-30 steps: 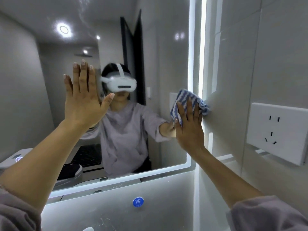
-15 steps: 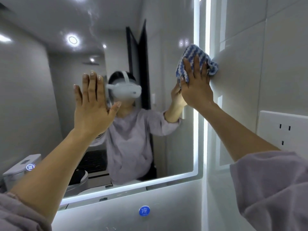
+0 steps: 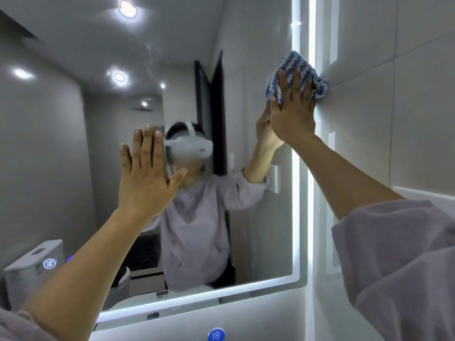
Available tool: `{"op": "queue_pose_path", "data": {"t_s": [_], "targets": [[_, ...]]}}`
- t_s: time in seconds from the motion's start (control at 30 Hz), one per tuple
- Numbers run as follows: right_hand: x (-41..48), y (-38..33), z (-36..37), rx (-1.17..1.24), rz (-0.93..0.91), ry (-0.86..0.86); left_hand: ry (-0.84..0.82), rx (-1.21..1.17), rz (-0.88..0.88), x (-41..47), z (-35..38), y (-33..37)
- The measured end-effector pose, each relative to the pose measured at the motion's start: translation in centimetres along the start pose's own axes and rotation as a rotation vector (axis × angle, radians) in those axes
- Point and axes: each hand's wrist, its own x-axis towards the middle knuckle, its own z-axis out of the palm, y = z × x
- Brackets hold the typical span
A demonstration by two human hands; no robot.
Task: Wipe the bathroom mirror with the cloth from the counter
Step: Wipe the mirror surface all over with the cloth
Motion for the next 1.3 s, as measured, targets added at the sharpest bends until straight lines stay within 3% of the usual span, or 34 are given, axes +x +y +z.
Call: {"op": "queue_pose_path", "data": {"t_s": [0.27, 0.7, 0.97, 1.3], "targets": [[0.1, -2.3, 1.3, 0.057, 0.056, 0.043, 0.019, -0.003, 0.0, 0.0, 0.0, -0.1], [-4.0, -15.3, 3.0, -0.056, -0.451, 0.028, 0.03, 0.003, -0.016, -0.2, 0.1, 0.1], [-3.1, -11.8, 2.5, -0.174, -0.568, 0.06, 0.035, 0.001, -0.006, -0.2, 0.2, 0.2], [0.1, -0.4, 1.1, -0.079, -0.317, 0.055, 0.014, 0.023, 0.007, -0.2, -0.3, 0.0]]}}
